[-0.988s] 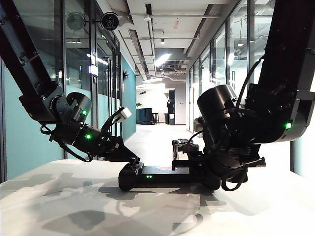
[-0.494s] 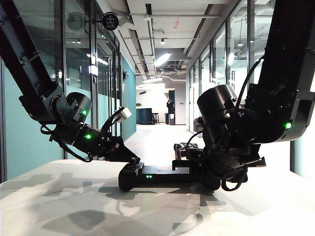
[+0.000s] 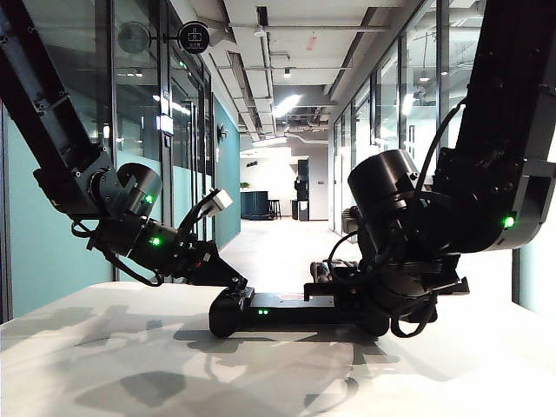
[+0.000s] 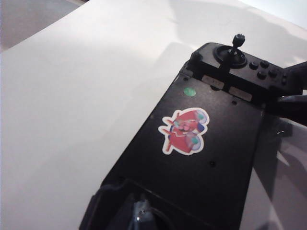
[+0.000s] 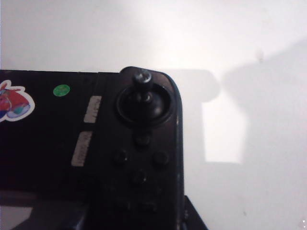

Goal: Push the left joystick on the remote control sitting on the white table backward to make the robot dog back up in a straight line until it returns close to you.

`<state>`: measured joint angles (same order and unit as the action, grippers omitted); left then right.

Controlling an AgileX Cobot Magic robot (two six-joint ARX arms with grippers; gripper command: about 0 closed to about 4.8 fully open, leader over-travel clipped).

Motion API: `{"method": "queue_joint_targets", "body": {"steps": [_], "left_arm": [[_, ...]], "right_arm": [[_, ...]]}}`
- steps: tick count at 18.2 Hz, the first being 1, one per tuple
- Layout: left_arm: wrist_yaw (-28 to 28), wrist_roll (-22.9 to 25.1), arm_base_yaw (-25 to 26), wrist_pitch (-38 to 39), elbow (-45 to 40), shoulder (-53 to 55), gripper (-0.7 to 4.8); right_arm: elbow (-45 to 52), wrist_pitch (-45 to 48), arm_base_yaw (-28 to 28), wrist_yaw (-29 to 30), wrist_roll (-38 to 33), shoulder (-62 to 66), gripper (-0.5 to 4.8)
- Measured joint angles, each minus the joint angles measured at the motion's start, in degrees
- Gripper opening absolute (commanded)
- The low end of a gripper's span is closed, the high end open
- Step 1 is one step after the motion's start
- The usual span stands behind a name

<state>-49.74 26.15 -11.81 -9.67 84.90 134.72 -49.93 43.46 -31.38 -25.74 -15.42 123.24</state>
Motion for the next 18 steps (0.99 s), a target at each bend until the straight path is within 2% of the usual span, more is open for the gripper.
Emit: {"method": "queue_joint_targets", "body": {"steps": [2,4,7,9,10,11,12,18], "left_arm": [[1.2,-2.0,0.0,-1.4,0.0,0.0,-0.06],[8.4,-7.1,-0.1,-4.3,0.1,0.0,-0.06],[22.6,-14.1,-0.1,-5.6,1.6,-0.8,-0.06],[29.8,-17.2,-0.1,-5.5,1.6,-3.2,-0.06],[32.5,-17.9,-0.1,-4.8,1.6,-5.8,-0.06],[33.0,-18.1,-0.1,-4.5,1.6,-7.4,-0.06],[33.1,-18.1,-0.1,-3.7,1.6,-9.1,-0.06],[33.1,-18.1,-0.1,3.1,1.7,-16.6,-0.06]], "right_arm": [[0.0,0.0,0.0,0.0,0.0,0.0,1.44],[0.0,0.0,0.0,-0.1,0.0,0.0,1.44],[-0.1,-0.1,0.1,-0.2,0.0,0.0,1.45],[-0.1,-0.2,0.1,-0.2,0.0,0.0,1.54],[-0.1,-0.2,0.1,-0.2,-0.1,0.0,2.00],[-0.1,-0.3,0.1,-0.1,-0.1,0.0,2.68],[-0.1,-0.6,0.1,-0.2,0.2,0.0,2.86],[0.0,-1.5,0.1,-0.6,1.0,-1.2,2.84]]}}
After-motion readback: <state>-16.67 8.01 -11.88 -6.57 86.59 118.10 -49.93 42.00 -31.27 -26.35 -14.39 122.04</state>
